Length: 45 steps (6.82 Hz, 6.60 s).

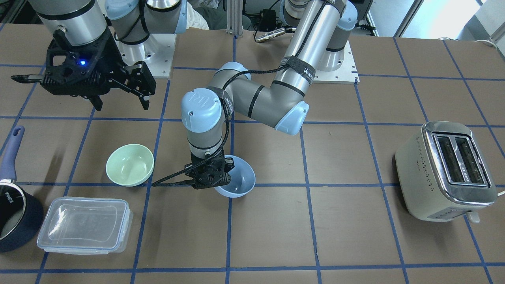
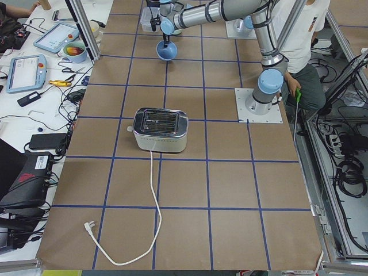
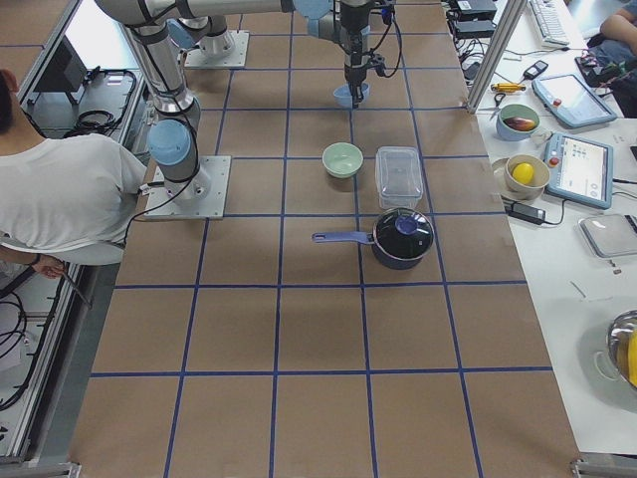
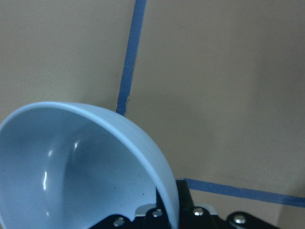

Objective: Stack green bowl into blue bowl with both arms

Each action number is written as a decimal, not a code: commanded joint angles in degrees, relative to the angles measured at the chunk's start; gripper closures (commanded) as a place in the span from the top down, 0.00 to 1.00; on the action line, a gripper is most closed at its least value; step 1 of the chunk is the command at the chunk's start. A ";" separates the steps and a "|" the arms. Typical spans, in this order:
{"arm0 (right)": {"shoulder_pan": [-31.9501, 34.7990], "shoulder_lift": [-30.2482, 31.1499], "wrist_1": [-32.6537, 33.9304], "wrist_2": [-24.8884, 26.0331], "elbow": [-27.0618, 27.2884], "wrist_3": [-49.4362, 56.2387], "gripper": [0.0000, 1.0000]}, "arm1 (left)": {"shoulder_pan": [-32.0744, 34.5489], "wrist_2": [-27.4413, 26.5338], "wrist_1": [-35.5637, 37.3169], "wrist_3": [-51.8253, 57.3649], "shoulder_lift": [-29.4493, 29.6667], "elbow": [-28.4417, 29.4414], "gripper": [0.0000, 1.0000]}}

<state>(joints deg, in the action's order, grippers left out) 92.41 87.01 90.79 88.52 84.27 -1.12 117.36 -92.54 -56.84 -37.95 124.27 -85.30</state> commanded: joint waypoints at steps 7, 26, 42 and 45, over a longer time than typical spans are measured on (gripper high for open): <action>-9.94 -2.11 4.28 0.33 8.60 10.17 1.00 | -15.71 7.45 -7.85 18.86 -12.17 1.10 1.00; 6.26 -16.69 15.10 -7.31 7.93 -14.30 0.00 | -29.12 1.83 -28.06 44.45 -31.54 -1.72 1.00; -0.21 -4.40 -5.71 0.51 -2.37 1.30 0.86 | -29.38 1.48 -27.97 45.07 -31.63 -1.80 1.00; -0.21 -3.78 -5.71 0.42 -1.92 1.39 0.86 | -29.38 1.48 -27.97 45.07 -31.63 -1.80 1.00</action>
<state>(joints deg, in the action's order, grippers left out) 92.20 83.00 85.11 88.95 82.19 0.18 87.98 -91.05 -84.81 7.12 92.64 -87.10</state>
